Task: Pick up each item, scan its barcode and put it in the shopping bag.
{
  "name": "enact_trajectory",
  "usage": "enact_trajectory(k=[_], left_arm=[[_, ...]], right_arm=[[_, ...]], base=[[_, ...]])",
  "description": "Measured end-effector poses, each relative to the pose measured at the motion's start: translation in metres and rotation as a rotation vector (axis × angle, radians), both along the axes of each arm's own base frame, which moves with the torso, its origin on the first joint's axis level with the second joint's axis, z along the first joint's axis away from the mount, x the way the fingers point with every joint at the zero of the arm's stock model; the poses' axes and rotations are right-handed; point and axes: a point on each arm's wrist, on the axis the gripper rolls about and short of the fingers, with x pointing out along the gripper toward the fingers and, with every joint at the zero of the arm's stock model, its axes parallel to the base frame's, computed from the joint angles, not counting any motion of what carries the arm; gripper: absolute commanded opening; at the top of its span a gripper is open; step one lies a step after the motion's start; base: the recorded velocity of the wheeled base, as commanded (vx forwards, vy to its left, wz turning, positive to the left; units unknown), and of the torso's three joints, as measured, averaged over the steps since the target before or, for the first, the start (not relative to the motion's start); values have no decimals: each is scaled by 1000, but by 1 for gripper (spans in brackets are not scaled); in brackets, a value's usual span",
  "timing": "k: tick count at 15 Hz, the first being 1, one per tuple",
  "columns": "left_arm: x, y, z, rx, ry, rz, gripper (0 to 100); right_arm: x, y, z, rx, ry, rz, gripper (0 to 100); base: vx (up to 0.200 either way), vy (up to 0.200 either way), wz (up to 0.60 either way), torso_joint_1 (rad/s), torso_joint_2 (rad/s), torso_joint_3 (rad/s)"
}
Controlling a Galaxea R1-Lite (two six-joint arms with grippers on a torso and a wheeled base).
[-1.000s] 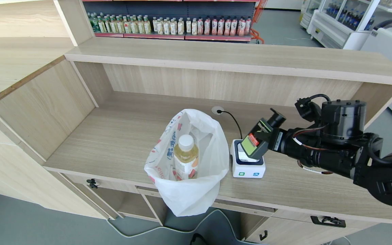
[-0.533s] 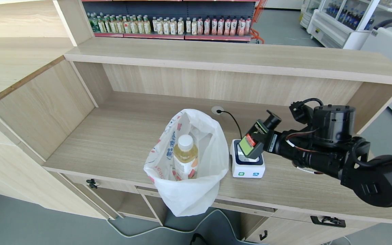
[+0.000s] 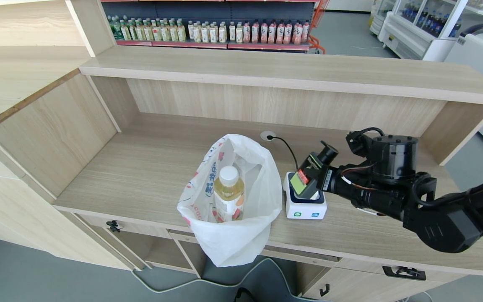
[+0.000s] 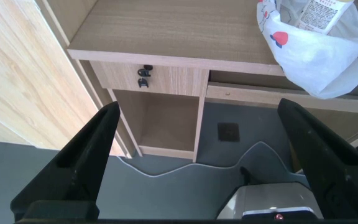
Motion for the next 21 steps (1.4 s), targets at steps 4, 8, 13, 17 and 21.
enact_trajectory(k=[4,8,13,17,21], left_arm=[[0,0,0,0,0,0,100],[0,0,0,0,0,0,100],[0,0,0,0,0,0,100],[0,0,0,2,0,0,100],[0,0,0,5,0,0,100]], right_arm=[[4,2,-4,-2,-12,2,0],[11,5,-4,-1,-20,5,0],[15,7,-8,-11,-20,8,0],[16,8,-9,-12,-18,9,0],[8,6,18,-33,-158,24,0]], base=[[0,0,0,0,0,0],[0,0,0,0,0,0],[0,0,0,0,0,0],[0,0,0,0,0,0],[0,0,0,0,0,0]])
